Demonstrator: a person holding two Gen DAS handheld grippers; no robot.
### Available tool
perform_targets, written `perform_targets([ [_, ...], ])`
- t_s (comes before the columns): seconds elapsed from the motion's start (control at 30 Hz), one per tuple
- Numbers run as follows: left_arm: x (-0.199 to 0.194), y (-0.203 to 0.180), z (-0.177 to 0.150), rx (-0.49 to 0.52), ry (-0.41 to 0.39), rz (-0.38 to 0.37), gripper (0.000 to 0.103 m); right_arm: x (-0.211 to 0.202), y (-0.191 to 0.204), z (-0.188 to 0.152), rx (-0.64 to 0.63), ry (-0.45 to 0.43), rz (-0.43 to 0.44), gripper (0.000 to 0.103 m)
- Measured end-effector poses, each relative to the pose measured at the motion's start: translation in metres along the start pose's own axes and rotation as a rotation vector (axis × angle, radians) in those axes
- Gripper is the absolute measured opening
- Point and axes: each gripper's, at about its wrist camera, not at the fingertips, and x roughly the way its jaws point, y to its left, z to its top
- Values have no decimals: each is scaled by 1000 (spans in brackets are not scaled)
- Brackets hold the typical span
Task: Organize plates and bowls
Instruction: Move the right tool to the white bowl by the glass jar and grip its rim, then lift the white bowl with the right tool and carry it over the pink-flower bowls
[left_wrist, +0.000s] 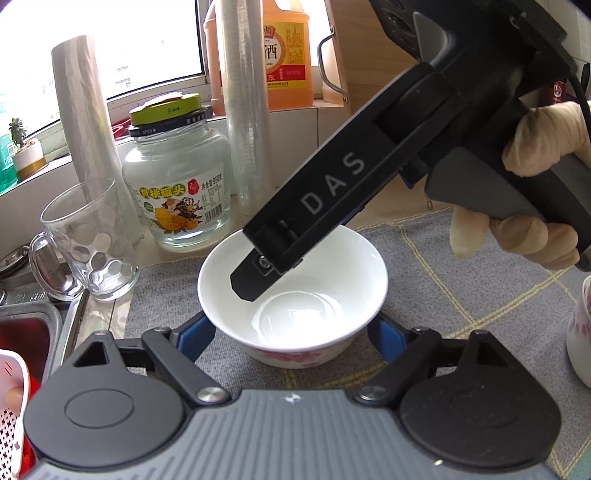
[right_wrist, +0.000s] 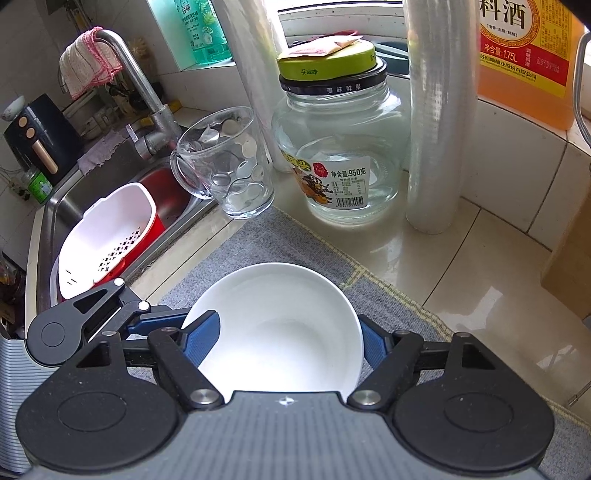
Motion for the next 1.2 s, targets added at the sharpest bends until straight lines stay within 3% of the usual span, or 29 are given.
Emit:
perform_targets([
  [0.6, -40, -16, 6, -3, 17, -15, 89, -39, 19, -15, -4, -34, 16, 83],
  [1.2, -86, -63, 4, 39, 46, -69, 89, -99, 37, -68, 27, -74, 21, 84],
])
